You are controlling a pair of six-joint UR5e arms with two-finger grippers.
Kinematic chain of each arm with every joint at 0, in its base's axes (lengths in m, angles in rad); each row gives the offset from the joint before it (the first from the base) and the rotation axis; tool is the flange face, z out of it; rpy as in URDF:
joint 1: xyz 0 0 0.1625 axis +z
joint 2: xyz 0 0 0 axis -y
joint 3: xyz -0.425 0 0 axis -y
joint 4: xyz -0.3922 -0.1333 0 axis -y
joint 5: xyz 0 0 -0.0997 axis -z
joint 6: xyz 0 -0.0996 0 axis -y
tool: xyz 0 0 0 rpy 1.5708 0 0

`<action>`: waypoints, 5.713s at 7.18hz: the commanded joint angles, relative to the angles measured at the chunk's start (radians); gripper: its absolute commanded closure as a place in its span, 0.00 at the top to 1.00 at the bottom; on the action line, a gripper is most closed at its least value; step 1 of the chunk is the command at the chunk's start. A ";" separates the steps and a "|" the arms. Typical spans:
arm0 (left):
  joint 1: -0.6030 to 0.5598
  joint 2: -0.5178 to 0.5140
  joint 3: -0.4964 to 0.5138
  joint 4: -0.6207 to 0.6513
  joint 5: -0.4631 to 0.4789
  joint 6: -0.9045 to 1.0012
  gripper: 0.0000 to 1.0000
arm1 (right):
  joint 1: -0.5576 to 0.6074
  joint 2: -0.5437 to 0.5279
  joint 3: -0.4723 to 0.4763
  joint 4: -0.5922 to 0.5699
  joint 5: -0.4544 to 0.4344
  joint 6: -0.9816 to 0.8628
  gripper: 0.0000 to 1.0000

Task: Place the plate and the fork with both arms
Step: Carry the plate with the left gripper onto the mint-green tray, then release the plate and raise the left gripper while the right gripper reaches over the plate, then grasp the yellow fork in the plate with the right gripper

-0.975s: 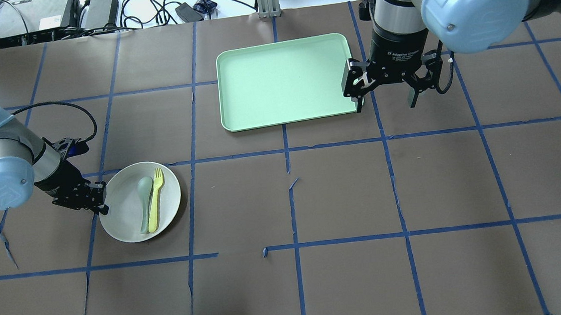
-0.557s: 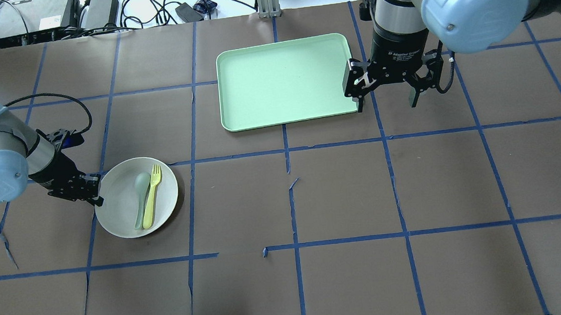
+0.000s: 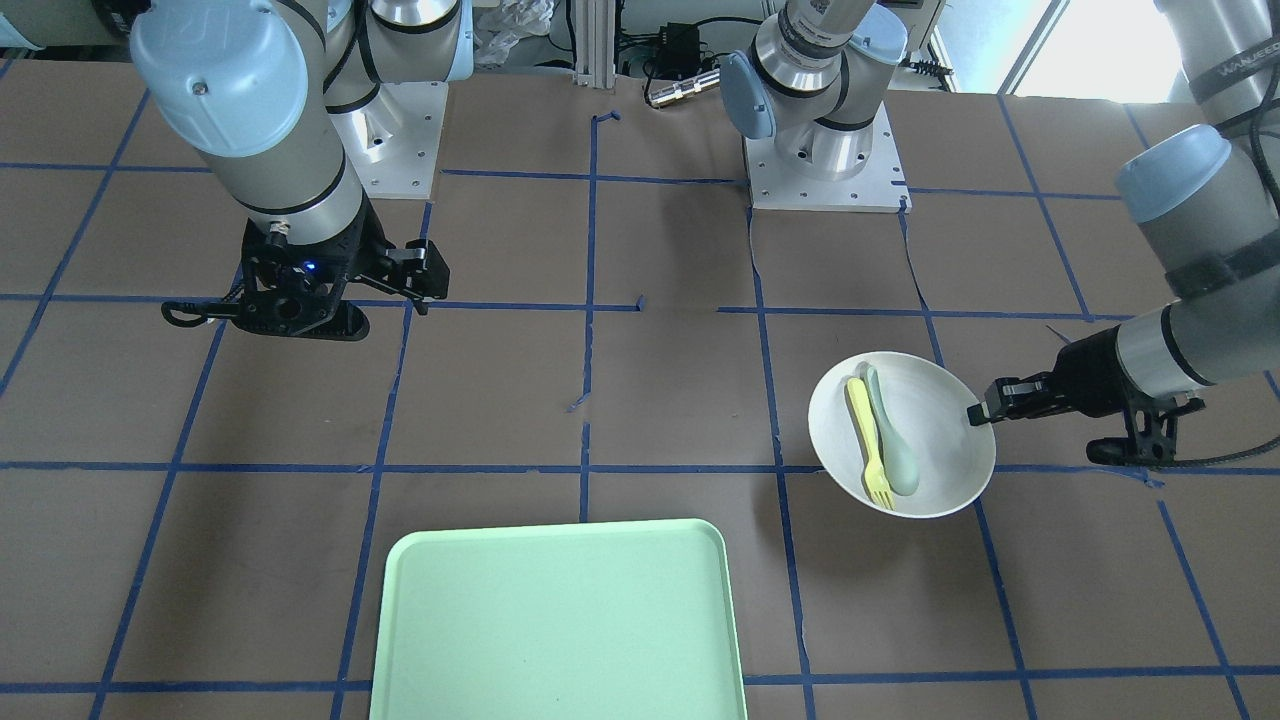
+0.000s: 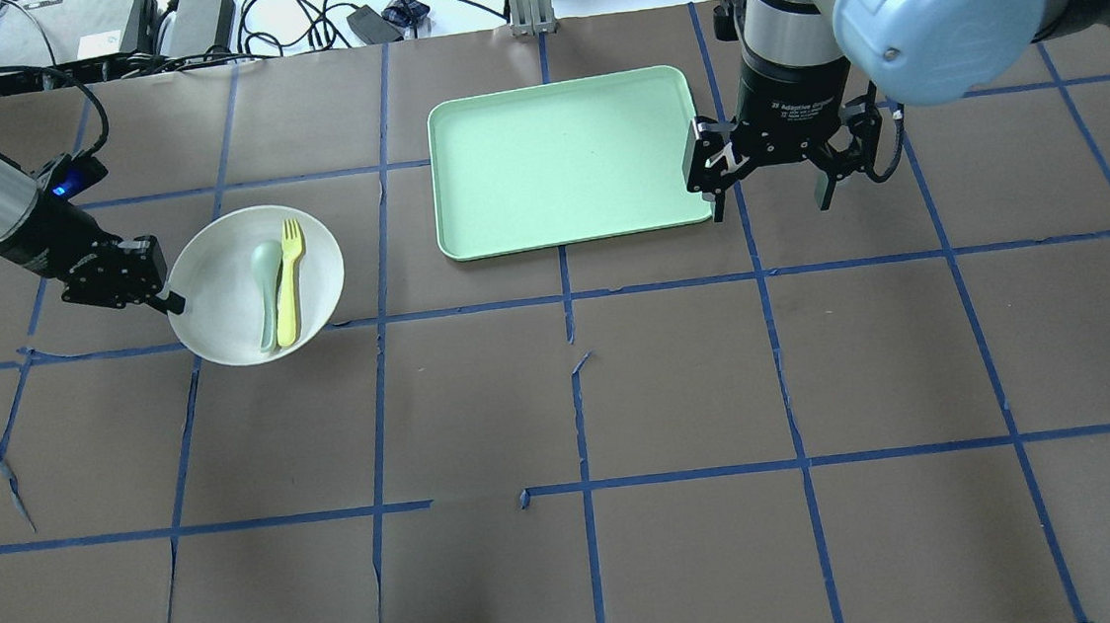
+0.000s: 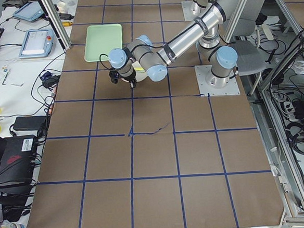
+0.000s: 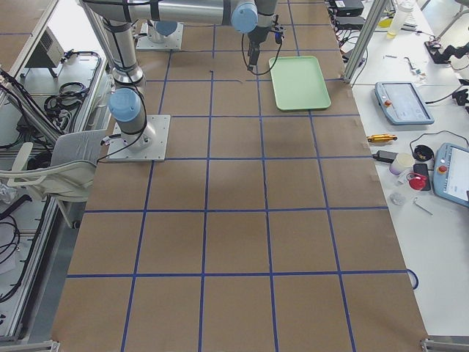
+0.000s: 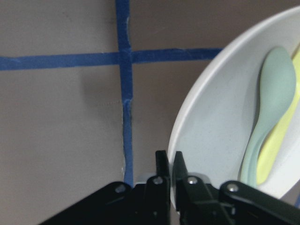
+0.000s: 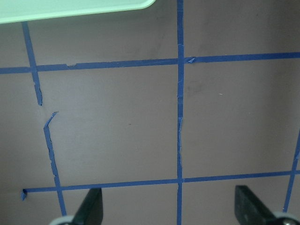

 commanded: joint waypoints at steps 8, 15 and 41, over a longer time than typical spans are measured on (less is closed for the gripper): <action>-0.508 -0.467 0.458 0.243 -0.137 -0.420 0.00 | 0.002 -0.002 0.017 0.006 -0.019 0.005 1.00; -0.542 -0.458 0.448 0.313 -0.127 -0.491 1.00 | 0.002 0.015 0.011 -0.050 -0.011 -0.002 1.00; -0.435 -0.025 0.259 -0.199 0.323 -0.417 1.00 | 0.124 0.650 -0.282 -0.686 0.098 0.116 0.49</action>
